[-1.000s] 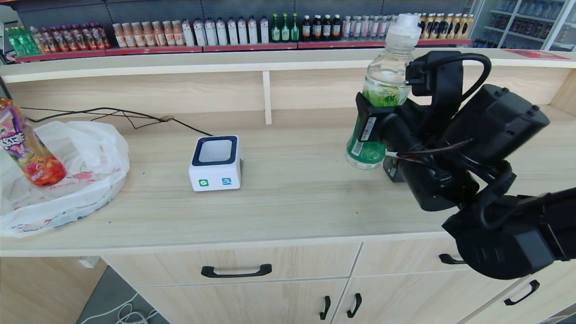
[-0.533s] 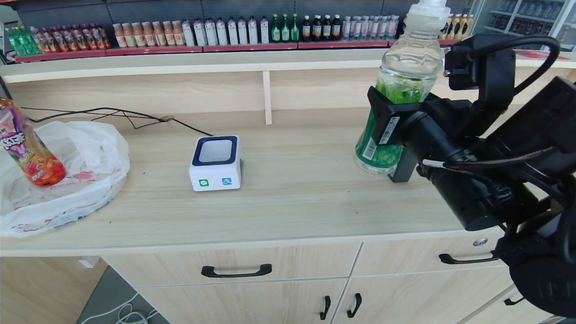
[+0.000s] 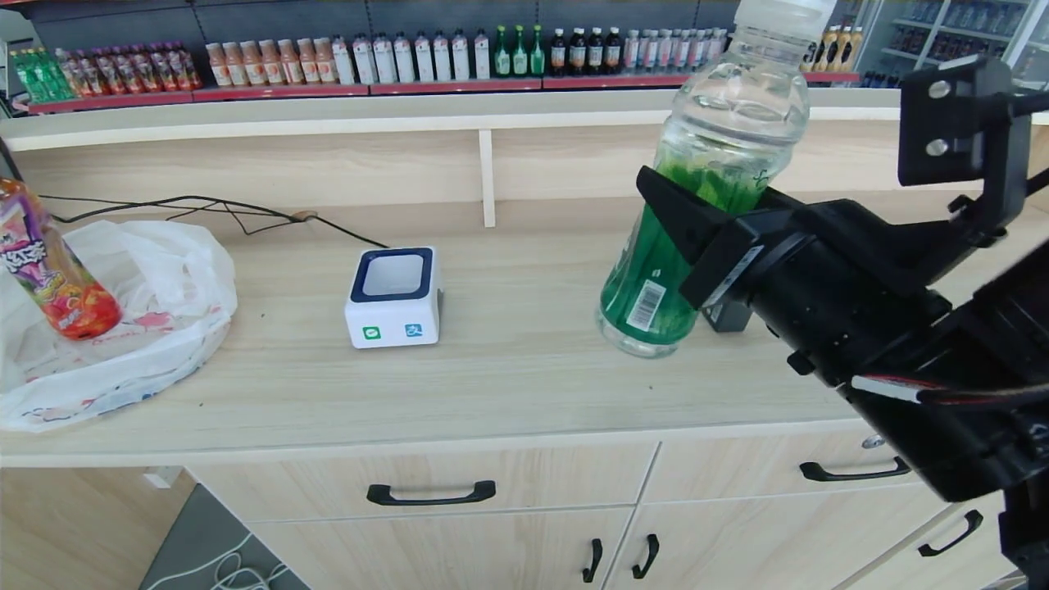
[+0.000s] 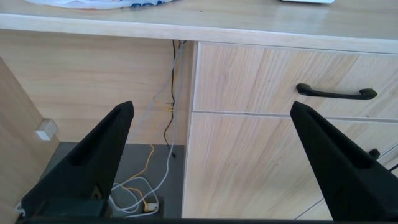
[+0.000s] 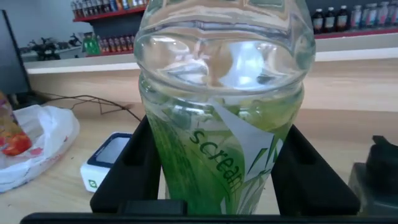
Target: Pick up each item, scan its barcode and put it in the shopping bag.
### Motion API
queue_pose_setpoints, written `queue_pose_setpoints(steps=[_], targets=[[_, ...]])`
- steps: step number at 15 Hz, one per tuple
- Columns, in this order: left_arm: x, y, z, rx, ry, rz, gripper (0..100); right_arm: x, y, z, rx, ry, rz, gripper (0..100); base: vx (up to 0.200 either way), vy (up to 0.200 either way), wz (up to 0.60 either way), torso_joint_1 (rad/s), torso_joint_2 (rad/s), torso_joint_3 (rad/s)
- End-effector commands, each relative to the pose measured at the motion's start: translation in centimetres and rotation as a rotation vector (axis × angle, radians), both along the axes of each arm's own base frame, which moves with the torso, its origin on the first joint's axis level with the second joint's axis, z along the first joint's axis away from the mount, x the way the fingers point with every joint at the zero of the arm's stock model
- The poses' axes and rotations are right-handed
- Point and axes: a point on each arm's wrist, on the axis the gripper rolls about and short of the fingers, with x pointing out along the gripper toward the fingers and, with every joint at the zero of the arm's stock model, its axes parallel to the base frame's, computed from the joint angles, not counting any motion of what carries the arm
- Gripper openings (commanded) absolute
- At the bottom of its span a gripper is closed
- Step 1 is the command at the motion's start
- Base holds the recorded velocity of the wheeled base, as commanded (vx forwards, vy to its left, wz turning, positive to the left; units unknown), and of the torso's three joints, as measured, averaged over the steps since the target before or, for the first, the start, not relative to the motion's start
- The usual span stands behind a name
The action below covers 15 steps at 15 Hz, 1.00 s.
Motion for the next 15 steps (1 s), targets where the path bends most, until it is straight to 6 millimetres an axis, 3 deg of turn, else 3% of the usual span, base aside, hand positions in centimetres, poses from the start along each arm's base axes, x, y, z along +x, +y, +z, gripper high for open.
queue_pose_setpoints(steps=[1,5,11,15], targets=[[0.0,0.0,0.0,0.000,0.000,0.000,100,-1.0,-0.9,0.1,0.020,0.001,0.046,0,0.000,0.000,0.00,0.000,0.00,0.000],[0.0,0.0,0.0,0.000,0.000,0.000,100,-1.7,-1.1,0.3,0.105,0.025,0.105,0,0.000,0.000,0.00,0.000,0.00,0.000],[0.0,0.0,0.0,0.000,0.000,0.000,100,-4.4,1.6,0.5,0.150,0.058,0.268,0,0.000,0.000,0.00,0.000,0.00,0.000],[0.0,0.0,0.0,0.000,0.000,0.000,100,-3.9,3.0,2.0,0.274,0.075,0.337,0,0.000,0.000,0.00,0.000,0.00,0.000]])
